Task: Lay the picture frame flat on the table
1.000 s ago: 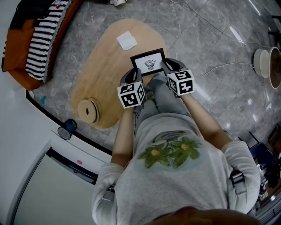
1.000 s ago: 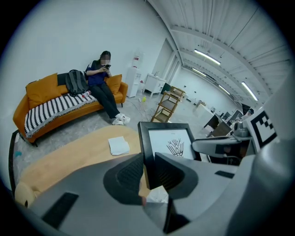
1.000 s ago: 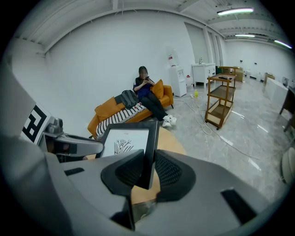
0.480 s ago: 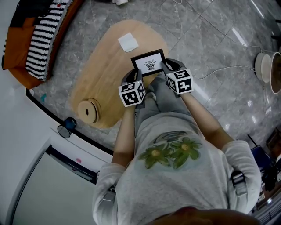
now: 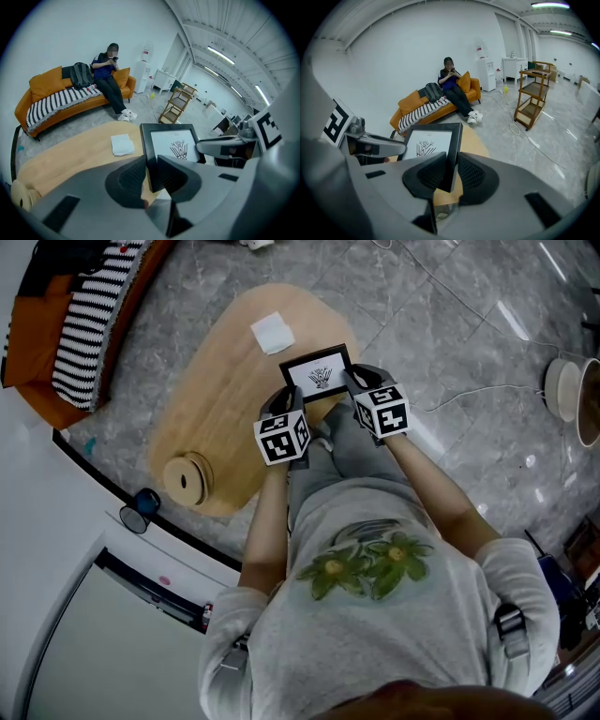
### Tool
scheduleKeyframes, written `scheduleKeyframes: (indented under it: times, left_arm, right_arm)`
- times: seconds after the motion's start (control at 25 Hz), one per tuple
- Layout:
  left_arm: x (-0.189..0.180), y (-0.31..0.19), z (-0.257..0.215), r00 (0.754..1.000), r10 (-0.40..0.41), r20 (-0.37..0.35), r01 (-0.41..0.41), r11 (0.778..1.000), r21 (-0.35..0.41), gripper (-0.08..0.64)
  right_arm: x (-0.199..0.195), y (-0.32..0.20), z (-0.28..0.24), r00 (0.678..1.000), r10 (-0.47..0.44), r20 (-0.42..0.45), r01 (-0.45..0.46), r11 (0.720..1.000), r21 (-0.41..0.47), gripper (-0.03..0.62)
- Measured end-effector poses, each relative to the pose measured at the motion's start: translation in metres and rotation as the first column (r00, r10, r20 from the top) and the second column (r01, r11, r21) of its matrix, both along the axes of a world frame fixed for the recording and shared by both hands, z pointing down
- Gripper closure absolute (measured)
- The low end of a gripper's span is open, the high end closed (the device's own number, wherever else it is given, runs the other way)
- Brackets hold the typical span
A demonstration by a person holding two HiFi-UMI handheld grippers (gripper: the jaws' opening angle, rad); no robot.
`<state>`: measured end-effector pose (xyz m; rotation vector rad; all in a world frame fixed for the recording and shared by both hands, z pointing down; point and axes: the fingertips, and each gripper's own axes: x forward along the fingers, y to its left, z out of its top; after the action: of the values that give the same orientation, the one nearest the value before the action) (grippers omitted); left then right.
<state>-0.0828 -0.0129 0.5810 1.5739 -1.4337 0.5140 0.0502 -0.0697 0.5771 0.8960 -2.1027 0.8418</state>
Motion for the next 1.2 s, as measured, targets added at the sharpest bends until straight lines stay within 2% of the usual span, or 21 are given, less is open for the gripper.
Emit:
scheduleKeyframes:
  times: [1.2]
  left_arm:
    - [-0.015,-0.021,0.064,1.0,0.003,0.006,-0.003,0.997,-0.078,0.469]
  right_arm:
    - [-0.017,-0.023,0.068,0.998,-0.044,-0.042,0.041,0.997,-0.07,0.506]
